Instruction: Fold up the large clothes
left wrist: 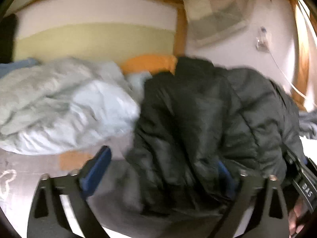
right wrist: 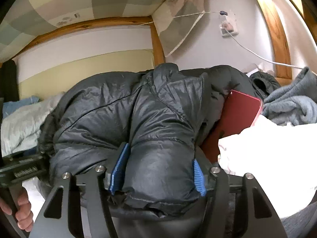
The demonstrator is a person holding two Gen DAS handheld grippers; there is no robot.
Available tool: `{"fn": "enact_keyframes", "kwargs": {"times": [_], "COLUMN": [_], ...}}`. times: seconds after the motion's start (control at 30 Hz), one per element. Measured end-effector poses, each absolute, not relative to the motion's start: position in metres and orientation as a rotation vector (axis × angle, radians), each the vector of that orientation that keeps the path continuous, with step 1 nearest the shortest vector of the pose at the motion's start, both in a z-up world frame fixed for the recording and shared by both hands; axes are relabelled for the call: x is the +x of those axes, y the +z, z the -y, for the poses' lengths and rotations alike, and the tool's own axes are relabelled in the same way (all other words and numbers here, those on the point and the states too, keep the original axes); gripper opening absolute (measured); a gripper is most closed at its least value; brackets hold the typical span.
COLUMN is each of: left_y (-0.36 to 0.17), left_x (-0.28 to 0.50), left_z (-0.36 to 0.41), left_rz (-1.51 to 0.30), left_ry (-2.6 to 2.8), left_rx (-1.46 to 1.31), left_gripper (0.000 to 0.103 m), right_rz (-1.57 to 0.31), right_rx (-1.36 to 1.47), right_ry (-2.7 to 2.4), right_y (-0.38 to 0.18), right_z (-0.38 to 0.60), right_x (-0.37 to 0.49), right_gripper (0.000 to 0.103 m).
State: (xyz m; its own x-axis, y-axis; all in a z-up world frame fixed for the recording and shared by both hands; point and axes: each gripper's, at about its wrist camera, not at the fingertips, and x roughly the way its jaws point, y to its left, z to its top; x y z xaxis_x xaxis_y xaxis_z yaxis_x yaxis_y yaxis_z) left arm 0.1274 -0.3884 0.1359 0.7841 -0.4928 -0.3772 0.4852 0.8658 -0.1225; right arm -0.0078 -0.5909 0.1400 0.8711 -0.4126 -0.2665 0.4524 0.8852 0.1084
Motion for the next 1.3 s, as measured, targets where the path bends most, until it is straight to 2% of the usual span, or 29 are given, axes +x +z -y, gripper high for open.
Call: {"fn": "enact_keyframes", "kwargs": {"times": [0.03,0.07,0.13,0.33,0.43,0.77,0.9,1.1,1.3], "left_y": [0.139,0.141,0.151,0.195,0.221,0.268,0.253,0.178,0.111], "left_x": [0.123,0.122,0.109,0.047,0.019,-0.052,-0.060,-0.050,-0.052], "left_z": [0.382,0.374,0.360,0.315,0.285,0.182,0.145,0.099,0.073], "left_rz": [-0.388,-0.372,-0.324,-0.106,-0.035,0.004,-0.035,-0.100,-0.075], "left_ry": [-0.528,-0.527,-0.536,-0.554,-0.542,-0.423,-0.372,-0.342,-0.241], "left_rx": [-0.027,-0.032,-0.028,0.060,0.056,0.031,0.040,0.026,-0.020], "left_gripper": [0.099,0.099,0.101,0.103,0.103,0.103,0.103,0.103,0.103], "right_rz": [-0.232,-0.215,-0.164,-0.128,-0.051,0.047,0.066,-0.044,-0.122], "right_rx": [0.175,0.168,0.125,0.102,0.137,0.155,0.163,0.210,0.178], "right_ry": [-0.450,-0.473,-0.553,-0.480,-0.418,-0.161,-0.125,-0.147,-0.119], "right_y": [0.139,0.139,0.142,0.163,0.182,0.239,0.227,0.171,0.115], "right_z": [0.592,0.591,0.583,0.555,0.531,0.422,0.383,0.348,0.326], "right_x": [-0.011,-0.015,-0.023,-0.034,-0.057,-0.141,-0.151,-0.131,-0.107], "right_gripper": [0.073,0.089,0.103,0.103,0.103,0.103,0.103,0.103,0.103]}}
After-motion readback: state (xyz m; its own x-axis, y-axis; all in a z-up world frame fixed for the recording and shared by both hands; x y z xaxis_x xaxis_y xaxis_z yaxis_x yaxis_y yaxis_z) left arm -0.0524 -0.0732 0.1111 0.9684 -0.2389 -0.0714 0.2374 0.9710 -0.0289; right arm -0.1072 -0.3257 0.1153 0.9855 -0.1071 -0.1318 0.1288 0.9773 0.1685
